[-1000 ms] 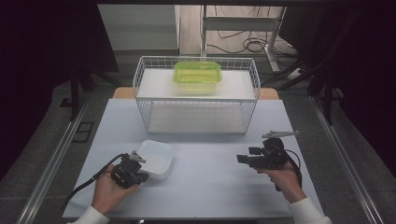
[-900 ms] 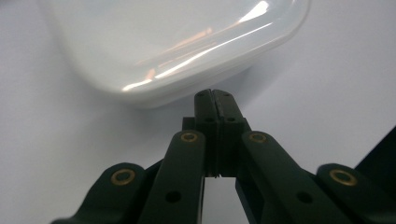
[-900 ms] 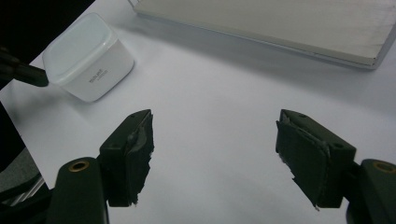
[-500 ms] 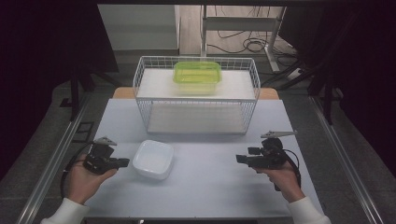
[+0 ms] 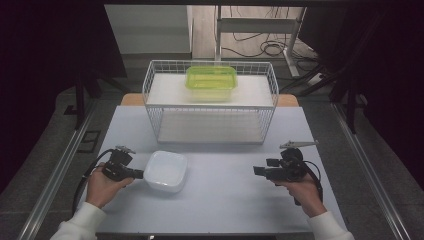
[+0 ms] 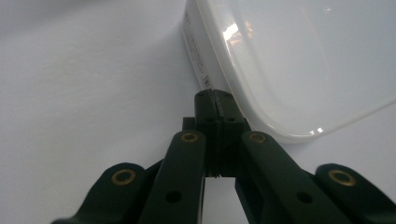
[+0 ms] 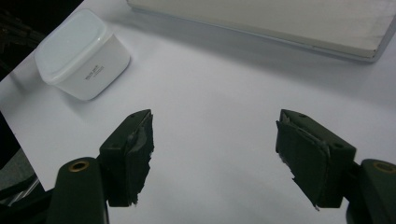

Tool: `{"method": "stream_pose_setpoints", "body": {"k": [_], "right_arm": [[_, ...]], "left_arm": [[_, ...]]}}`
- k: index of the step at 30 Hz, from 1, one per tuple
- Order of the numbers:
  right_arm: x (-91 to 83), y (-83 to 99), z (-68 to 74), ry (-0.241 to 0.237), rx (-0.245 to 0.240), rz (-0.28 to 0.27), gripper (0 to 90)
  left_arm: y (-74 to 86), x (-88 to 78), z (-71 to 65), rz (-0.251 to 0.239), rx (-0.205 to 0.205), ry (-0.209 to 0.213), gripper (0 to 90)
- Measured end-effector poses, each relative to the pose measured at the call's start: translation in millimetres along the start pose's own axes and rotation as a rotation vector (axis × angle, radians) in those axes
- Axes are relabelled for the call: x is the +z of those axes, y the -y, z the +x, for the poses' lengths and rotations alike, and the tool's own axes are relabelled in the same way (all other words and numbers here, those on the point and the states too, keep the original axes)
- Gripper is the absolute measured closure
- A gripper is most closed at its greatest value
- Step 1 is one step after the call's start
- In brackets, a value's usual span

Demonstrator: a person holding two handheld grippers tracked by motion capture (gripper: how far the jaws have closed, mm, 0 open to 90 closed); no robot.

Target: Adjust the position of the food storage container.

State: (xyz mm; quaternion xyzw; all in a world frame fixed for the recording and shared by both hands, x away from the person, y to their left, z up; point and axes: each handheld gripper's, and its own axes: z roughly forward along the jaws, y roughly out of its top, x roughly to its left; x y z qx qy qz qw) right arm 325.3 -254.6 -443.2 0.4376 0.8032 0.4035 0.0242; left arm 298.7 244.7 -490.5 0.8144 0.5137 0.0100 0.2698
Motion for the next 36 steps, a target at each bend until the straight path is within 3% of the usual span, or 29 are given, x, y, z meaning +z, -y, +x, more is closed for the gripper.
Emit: {"method": "stream_pose_setpoints", "body": {"k": [19,25,28,30,33,36], "right_arm": [[1.9,0.1,-0.1,0.001,0.006,0.006,27.6],[3.2,0.6,-0.4,0.004,0.005,0.01,27.7],[3.9,0.6,0.2,0.004,0.004,0.012,27.7],[4.5,0.7,0.0,0.003,0.002,0.013,27.7],[4.2,0.6,0.2,0.001,0.002,0.012,27.7],[3.5,0.8,-0.9,0.003,0.004,0.012,27.7]], "left_arm": [[-13.4,20.1,-12.0,0.013,-0.003,0.069,90.0],[-17.5,26.4,-14.8,0.005,-0.008,0.119,90.0],[-24.0,29.2,-23.8,0.013,0.023,0.109,90.0],[-28.0,31.9,-27.3,0.01,0.022,0.129,90.0],[-32.2,34.9,-31.2,0.015,0.031,0.114,90.0],[-39.7,41.5,-37.2,0.015,0.032,0.129,90.0]]}}
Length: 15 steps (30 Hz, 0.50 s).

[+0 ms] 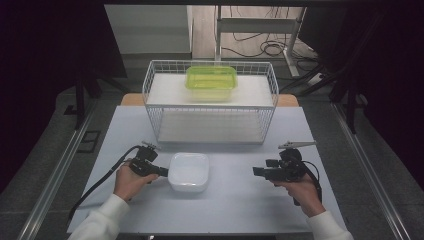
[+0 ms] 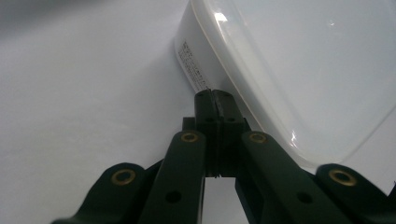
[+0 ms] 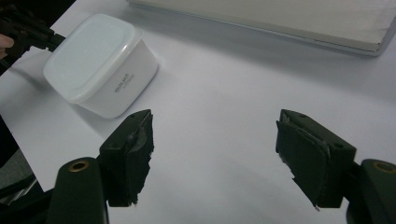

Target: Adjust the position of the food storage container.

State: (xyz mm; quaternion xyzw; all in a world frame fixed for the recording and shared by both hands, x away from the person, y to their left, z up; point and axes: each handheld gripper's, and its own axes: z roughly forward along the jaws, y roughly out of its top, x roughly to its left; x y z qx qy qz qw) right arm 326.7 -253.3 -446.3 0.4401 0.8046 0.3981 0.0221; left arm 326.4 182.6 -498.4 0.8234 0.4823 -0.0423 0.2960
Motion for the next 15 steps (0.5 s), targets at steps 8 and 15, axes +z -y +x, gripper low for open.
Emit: {"method": "stream_pose_setpoints", "body": {"k": [8,15], "right_arm": [[-1.6,0.4,-1.0,0.0,0.003,-0.004,27.7],[-0.4,0.3,-0.4,0.002,0.002,0.0,27.7]], "left_arm": [[-6.8,11.4,-16.5,0.017,0.027,0.044,90.0],[-10.0,16.6,-20.8,0.02,0.029,0.053,90.0]]}}
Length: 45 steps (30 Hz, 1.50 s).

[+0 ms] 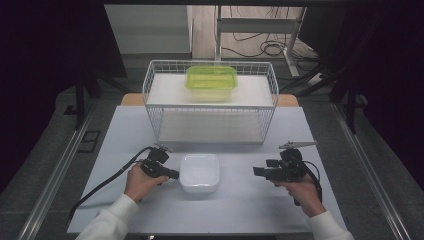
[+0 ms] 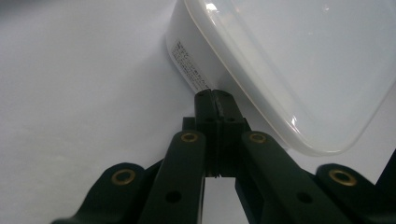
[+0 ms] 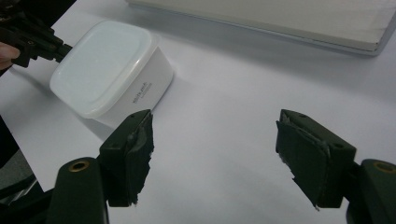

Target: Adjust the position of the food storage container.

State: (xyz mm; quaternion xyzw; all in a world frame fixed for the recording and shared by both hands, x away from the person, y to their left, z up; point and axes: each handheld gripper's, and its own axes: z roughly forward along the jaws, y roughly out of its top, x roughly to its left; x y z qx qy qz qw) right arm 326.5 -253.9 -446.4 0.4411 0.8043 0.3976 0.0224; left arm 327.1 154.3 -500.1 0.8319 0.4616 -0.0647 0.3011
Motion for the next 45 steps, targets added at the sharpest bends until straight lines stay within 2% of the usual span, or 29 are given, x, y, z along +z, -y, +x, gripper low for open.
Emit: {"method": "stream_pose_setpoints", "body": {"k": [2,6,16,17,19,21,22,23,26,27,28,29,31,32,33,34,36,40,45], "right_arm": [[1.0,0.1,0.2,-0.002,-0.003,0.003,27.7],[1.9,0.2,0.4,-0.002,-0.006,0.009,27.7],[3.1,1.3,-0.6,-0.001,-0.002,0.013,27.6],[3.5,1.4,-0.2,-0.002,-0.004,0.012,27.7],[3.6,1.6,-0.1,0.004,-0.006,0.007,27.6],[3.1,1.7,-0.2,0.013,0.0,-0.002,27.6],[2.7,1.9,-0.6,0.016,0.003,-0.007,27.5],[2.4,2.2,-1.3,0.019,0.007,-0.014,27.3],[2.0,2.7,-2.3,0.023,0.015,-0.02,26.6],[2.0,2.8,-2.0,0.021,0.014,-0.022,26.0],[2.0,2.8,-2.0,0.021,0.014,-0.022,26.0],[2.7,2.8,-1.0,0.016,0.007,-0.029,25.4],[3.3,2.7,-0.7,0.009,0.005,-0.031,25.1],[4.4,2.4,-0.7,-0.001,0.003,-0.035,24.7],[6.9,1.4,-0.8,-0.015,0.008,-0.041,23.7],[6.9,1.4,-0.8,-0.015,0.008,-0.041,23.7],[9.5,-0.5,-0.7,-0.036,0.025,-0.052,22.8],[11.7,-2.4,-0.3,-0.053,0.035,-0.059,22.0],[13.3,-2.4,2.6,-0.047,0.019,-0.054,21.5]], "left_arm": [[-2.4,2.0,-1.5,-0.005,0.002,0.0,90.0],[-5.7,7.9,-3.8,-0.006,-0.006,0.027,90.0],[-5.1,7.6,-4.3,-0.012,-0.006,0.032,90.0],[-4.1,4.0,-4.7,-0.019,0.001,0.014,90.0],[-3.1,0.8,-5.1,-0.024,0.01,0.004,89.6],[0.0,-13.1,-7.3,-0.053,0.024,-0.022,88.7],[0.0,-13.1,-7.3,-0.053,0.024,-0.022,88.1],[1.7,-22.6,-8.1,-0.081,0.027,-0.03,87.1],[2.9,-31.0,-8.5,-0.111,0.031,-0.036,82.2],[4.4,-38.6,-9.0,-0.146,0.036,-0.046,70.5],[4.4,-38.6,-9.0,-0.146,0.036,-0.046,65.3],[6.4,-46.0,-9.6,-0.18,0.037,-0.065,59.6],[7.3,-49.4,-9.6,-0.196,0.039,-0.07,50.8],[8.0,-52.3,-10.0,-0.215,0.035,-0.078,50.8],[8.8,-55.5,-9.9,-0.236,0.032,-0.082,43.0],[9.3,-57.4,-9.9,-0.242,0.033,-0.083,43.0],[11.9,-62.7,-10.6,-0.27,0.027,-0.085,36.6],[13.7,-66.1,-11.9,-0.287,0.019,-0.084,31.7],[14.6,-67.4,-12.4,-0.302,-0.002,-0.083,29.8]]}}
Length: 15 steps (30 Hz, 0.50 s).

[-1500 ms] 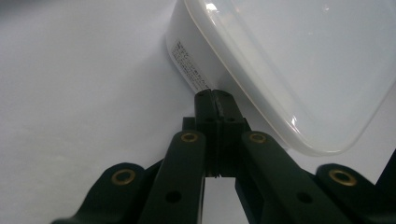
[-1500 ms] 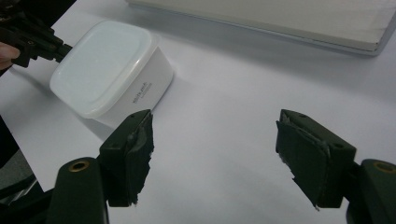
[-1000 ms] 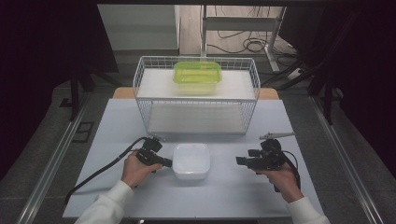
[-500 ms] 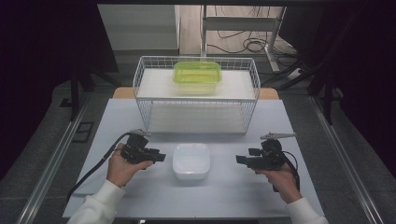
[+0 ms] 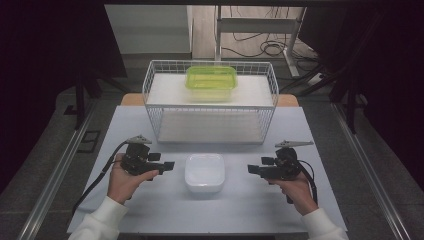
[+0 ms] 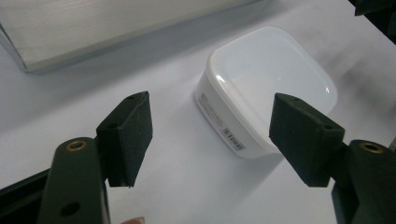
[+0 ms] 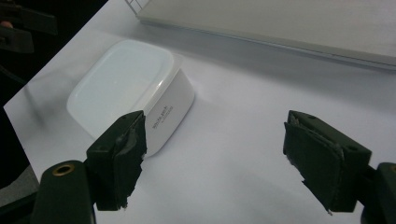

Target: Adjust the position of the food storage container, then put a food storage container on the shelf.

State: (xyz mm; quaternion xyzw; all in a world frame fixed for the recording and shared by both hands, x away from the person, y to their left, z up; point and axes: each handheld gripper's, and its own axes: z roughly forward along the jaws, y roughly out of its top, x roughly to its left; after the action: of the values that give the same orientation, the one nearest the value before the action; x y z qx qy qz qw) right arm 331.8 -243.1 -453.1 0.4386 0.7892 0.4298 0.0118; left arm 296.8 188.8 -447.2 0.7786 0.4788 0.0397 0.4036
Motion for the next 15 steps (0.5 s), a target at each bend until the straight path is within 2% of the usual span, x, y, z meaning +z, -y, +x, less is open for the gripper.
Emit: {"method": "stream_pose_setpoints", "body": {"k": [2,3,4,7,10,11,12,15], "right_arm": [[0.4,-0.6,1.7,0.004,-0.012,-0.001,21.4],[0.0,-1.6,3.9,0.003,-0.017,-0.005,21.1],[0.1,-1.9,4.8,0.003,-0.017,-0.008,21.0],[0.1,-2.4,7.1,-0.002,-0.021,-0.014,21.6],[4.6,-3.1,11.8,-0.016,-0.028,-0.008,21.9],[4.6,-3.1,11.8,-0.016,-0.028,-0.008,21.9],[8.7,-4.1,14.0,-0.04,-0.02,-0.004,21.9],[12.5,-4.9,15.9,-0.059,-0.02,0.0,22.1]], "left_arm": [[0.6,0.4,0.1,-0.006,-0.015,0.01,29.6],[1.6,0.8,2.6,-0.015,-0.052,0.042,29.5],[2.1,1.0,3.9,-0.019,-0.068,0.052,29.0],[3.0,1.7,5.3,-0.023,-0.09,0.06,28.7],[5.2,6.7,6.3,-0.015,-0.119,0.102,28.8],[5.2,6.7,6.3,-0.015,-0.119,0.102,28.8],[5.5,9.0,7.1,-0.015,-0.138,0.12,28.9],[5.6,11.2,8.6,-0.013,-0.147,0.131,29.2]]}}
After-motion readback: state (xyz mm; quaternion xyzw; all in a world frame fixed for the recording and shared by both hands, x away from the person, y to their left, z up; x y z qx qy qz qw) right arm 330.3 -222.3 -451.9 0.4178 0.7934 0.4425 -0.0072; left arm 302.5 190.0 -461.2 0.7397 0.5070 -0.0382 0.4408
